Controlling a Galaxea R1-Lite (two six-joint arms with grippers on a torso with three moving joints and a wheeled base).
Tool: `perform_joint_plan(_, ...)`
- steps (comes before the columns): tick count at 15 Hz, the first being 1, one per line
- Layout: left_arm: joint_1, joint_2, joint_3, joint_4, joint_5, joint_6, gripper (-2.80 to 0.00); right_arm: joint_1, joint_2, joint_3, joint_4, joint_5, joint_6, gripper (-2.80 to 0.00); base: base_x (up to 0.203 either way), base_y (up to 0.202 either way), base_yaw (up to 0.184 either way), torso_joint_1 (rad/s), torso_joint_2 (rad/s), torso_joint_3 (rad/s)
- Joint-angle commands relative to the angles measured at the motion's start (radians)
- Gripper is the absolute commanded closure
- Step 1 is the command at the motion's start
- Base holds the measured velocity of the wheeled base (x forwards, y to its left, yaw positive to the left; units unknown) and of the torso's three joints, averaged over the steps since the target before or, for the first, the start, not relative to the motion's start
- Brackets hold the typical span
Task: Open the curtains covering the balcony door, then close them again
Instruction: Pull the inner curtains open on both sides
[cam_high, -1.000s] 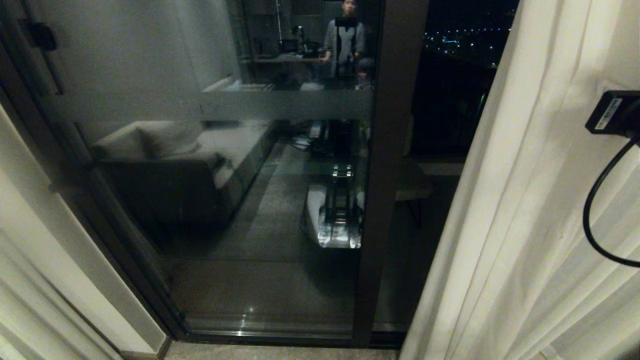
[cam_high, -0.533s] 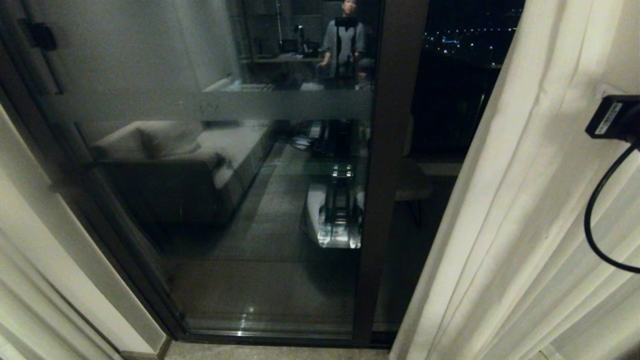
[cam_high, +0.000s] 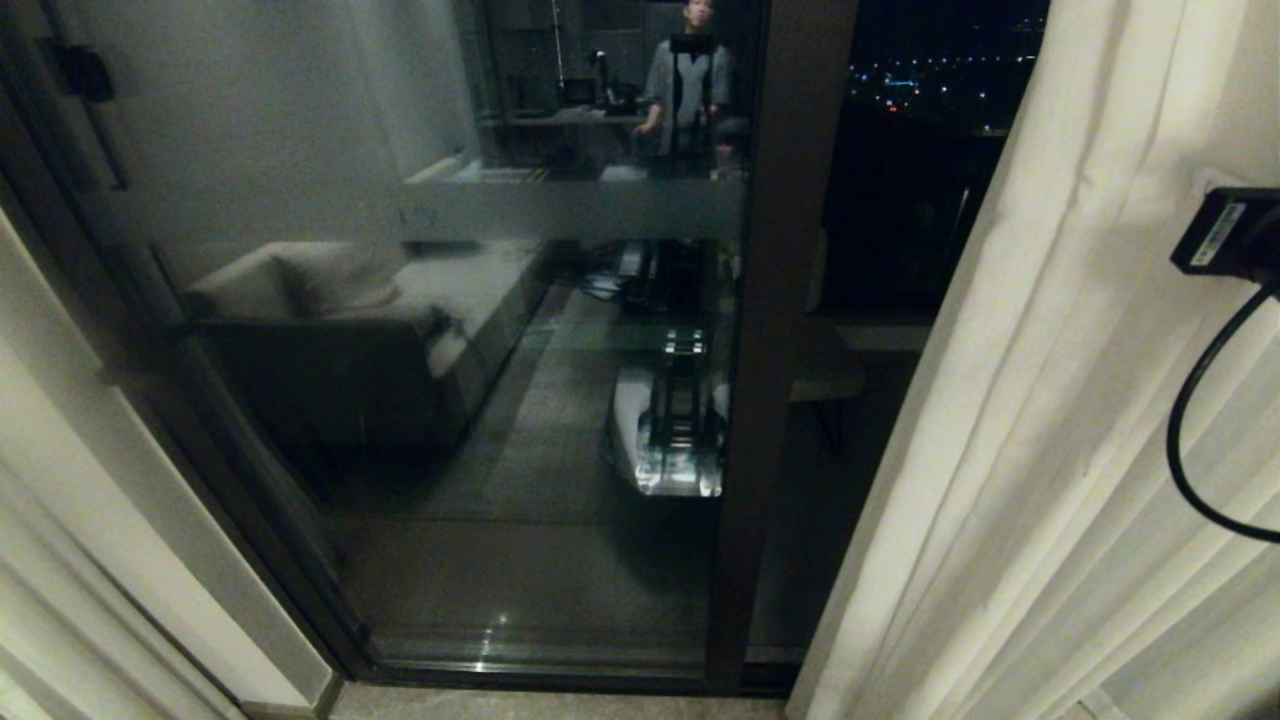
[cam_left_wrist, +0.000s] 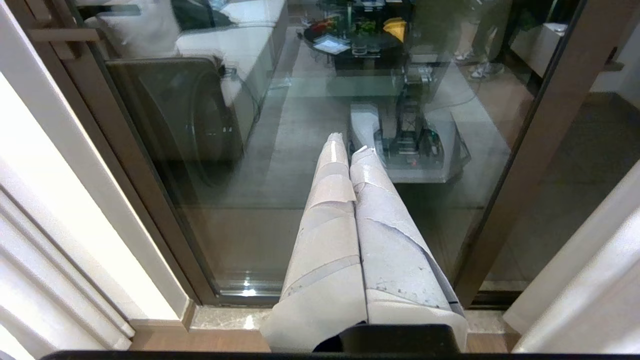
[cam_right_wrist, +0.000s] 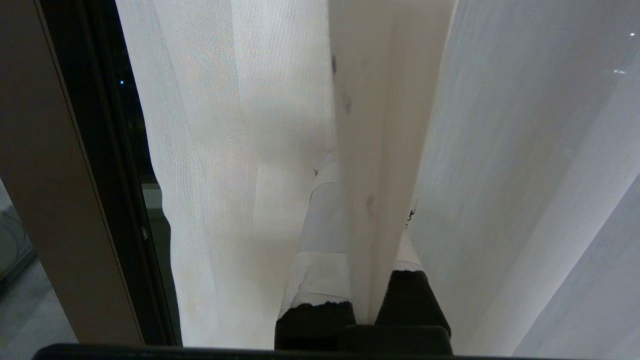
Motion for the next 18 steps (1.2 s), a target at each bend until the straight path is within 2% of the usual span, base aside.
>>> perform_joint_plan(1, 0.0, 0.0, 0.0, -0.001, 0.0, 0.0, 0.0, 0.001, 0.008, -0.003, -0.006, 0.0, -0.001, 0.0, 0.0, 0.0, 0.0, 0.0, 0.0, 0.0)
perform_joint_plan(8, 0.0, 0.0, 0.0, -0.001, 0.0, -0.002, 0.0, -0.001, 0.082, -0.011, -0.09, 0.028, 0.003, 0.0, 0.0, 0.0, 0.0, 0.0, 0.0, 0.0)
perform_joint_plan(18, 0.0, 0.0, 0.0, -0.001, 0.0, -0.006, 0.0, 0.001, 0.101, -0.022, -0.091, 0.032, 0.003, 0.0, 0.0, 0.0, 0.0, 0.0, 0.0, 0.0)
